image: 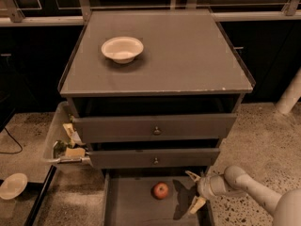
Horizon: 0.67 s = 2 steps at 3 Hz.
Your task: Pick apple from bottom drawer and place on counter
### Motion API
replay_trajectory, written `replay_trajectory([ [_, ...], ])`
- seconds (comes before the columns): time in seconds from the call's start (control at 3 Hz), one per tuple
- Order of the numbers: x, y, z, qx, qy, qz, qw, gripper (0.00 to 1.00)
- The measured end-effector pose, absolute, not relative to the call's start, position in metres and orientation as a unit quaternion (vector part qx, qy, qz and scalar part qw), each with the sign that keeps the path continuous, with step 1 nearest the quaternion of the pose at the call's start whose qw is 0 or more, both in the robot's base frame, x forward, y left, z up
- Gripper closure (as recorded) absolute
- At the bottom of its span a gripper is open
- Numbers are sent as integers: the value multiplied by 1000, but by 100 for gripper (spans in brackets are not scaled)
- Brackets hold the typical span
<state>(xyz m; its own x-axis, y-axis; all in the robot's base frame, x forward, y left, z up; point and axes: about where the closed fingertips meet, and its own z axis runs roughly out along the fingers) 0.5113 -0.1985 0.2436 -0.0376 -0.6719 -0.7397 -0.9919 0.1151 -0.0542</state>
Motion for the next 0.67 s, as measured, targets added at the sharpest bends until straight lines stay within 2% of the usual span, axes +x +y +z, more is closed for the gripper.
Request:
replay_trajectory([
  [0.67, 529, -167, 211, -600, 684, 262, 323, 0],
])
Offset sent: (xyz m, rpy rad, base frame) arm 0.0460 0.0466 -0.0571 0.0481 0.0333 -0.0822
